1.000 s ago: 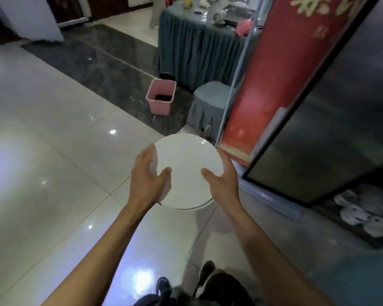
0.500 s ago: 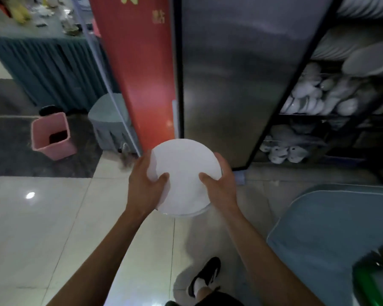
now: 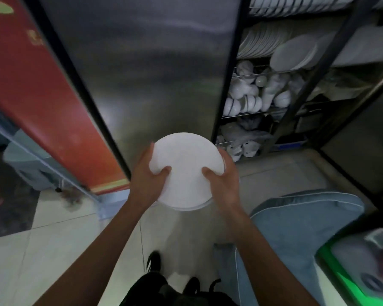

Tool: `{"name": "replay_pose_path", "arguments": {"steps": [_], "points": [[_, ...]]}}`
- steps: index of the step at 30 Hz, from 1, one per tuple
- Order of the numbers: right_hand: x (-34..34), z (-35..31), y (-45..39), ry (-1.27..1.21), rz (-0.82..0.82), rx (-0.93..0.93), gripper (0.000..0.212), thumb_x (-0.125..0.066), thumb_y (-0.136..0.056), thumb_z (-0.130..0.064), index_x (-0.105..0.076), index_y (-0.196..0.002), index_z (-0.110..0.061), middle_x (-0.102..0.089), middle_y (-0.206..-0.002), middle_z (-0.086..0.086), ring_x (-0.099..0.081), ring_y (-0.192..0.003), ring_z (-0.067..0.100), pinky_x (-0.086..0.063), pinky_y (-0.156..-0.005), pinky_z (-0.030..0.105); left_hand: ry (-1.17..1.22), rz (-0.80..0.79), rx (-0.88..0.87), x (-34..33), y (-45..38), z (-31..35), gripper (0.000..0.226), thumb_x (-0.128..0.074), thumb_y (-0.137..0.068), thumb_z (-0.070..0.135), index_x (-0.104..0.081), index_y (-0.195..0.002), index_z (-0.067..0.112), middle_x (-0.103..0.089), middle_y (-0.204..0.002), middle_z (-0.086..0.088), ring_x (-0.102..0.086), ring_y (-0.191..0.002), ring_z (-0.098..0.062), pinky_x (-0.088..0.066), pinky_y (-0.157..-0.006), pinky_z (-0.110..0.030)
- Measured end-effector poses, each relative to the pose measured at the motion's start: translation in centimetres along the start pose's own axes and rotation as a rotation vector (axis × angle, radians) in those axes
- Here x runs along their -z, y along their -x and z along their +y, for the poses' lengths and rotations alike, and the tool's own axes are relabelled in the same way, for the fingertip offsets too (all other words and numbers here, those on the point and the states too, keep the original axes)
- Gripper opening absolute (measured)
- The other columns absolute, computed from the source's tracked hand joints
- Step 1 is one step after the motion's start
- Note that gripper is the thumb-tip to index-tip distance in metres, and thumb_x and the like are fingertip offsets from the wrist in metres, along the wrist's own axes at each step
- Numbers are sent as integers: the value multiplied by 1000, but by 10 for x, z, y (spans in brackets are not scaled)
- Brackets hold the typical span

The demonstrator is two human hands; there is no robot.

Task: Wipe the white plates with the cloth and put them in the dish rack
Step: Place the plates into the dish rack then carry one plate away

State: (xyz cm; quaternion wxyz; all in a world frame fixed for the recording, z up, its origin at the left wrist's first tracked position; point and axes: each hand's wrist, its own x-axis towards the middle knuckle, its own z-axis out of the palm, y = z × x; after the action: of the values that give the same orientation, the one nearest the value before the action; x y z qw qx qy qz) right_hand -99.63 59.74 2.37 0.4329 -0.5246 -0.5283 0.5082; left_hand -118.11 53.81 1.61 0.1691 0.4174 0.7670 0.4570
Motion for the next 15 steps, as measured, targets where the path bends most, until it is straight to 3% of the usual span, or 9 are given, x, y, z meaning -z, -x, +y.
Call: {"name": "replay_pose_path", "arguments": {"steps": [1, 4, 10, 15], "points": [[5, 0, -11, 9, 29, 3, 62, -74, -81, 0, -57, -136, -21, -62, -131, -3, -58, -118, 16, -51, -96, 30, 7, -25, -17, -12, -11, 3, 80, -79, -82, 15, -42, -152, 19, -46, -152, -4, -43, -135, -21, -25, -102, -15], [18, 3, -49, 21, 108, 2, 62, -76, -80, -2, -57, -135, -24, -61, -127, -7, -58, -117, 16, -52, -91, 25, 25, -106, -48, -47, -48, 11, 80, -77, -84, 18, -38, -154, 25, -44, -153, 1, -40, -136, -17, -27, -104, -21], [26, 8, -142, 41, 255, -34, 65, -75, -82, -6, -53, -140, -27, -59, -126, -18, -55, -122, 16, -50, -102, 43, 60, -215, -132, -120, -141, 28, 81, -75, -85, 17, -35, -155, 23, -39, -155, -2, -38, -138, -19, -29, -109, -26], [33, -2, -213, 63, 379, -56, 60, -75, -79, -18, -54, -123, -53, -61, -110, -33, -59, -103, -5, -55, -82, 37, 75, -316, -218, -177, -218, 53, 81, -75, -85, 17, -35, -155, 21, -38, -155, -3, -39, -136, -18, -28, -106, -24]]}}
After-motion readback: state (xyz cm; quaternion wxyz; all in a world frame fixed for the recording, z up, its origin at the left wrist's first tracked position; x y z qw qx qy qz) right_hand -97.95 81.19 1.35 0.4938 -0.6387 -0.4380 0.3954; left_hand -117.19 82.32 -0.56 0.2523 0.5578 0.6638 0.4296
